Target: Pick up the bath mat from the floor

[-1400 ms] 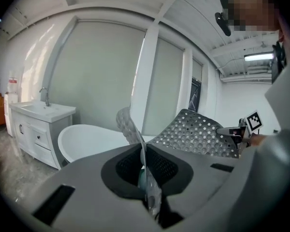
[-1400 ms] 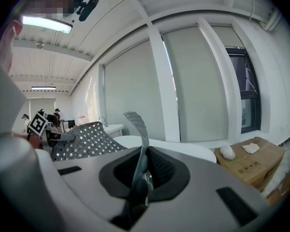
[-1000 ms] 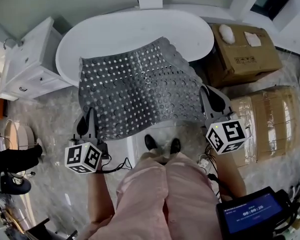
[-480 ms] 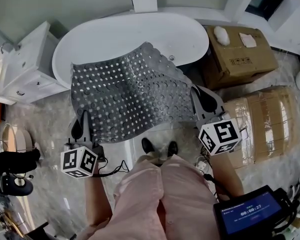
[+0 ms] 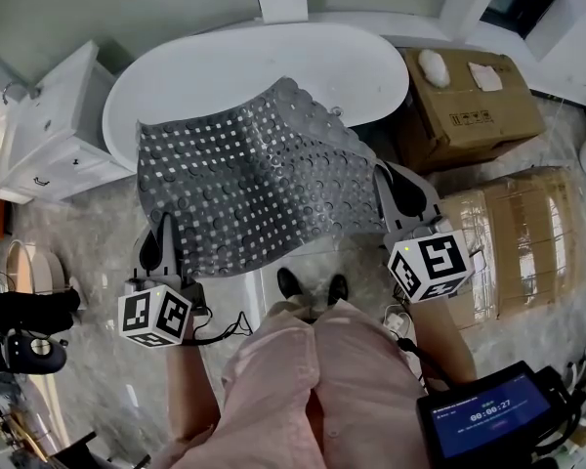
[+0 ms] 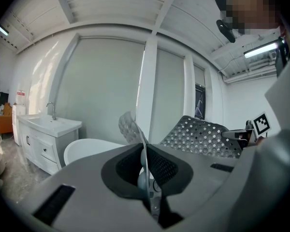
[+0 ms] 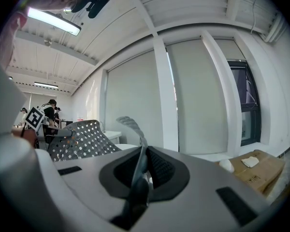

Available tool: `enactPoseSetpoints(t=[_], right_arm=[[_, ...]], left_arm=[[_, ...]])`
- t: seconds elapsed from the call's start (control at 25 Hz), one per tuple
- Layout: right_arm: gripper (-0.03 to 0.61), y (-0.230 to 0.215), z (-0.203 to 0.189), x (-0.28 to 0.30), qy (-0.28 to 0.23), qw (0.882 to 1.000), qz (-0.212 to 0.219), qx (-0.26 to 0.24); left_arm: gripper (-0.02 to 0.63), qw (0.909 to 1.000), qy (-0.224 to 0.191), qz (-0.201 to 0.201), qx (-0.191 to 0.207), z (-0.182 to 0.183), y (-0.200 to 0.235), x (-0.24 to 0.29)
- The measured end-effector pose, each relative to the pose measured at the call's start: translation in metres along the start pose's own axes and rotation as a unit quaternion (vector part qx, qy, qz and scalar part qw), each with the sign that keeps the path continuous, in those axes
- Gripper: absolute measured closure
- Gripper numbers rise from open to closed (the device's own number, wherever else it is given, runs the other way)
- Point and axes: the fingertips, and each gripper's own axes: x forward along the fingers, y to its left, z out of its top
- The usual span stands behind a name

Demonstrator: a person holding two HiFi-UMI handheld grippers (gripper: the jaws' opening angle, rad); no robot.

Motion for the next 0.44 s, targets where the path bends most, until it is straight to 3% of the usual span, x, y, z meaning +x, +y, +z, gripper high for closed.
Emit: enactPoseSetpoints(t=[0.44], right_arm=[[0.552,-0.0006,-0.0017,-0.0015,0.000,1.000,0.000,0.004]], left_arm=[[0.577,1.0000,0.006,-0.003,-0.003,-0.0031,-0.0028,0.0039]])
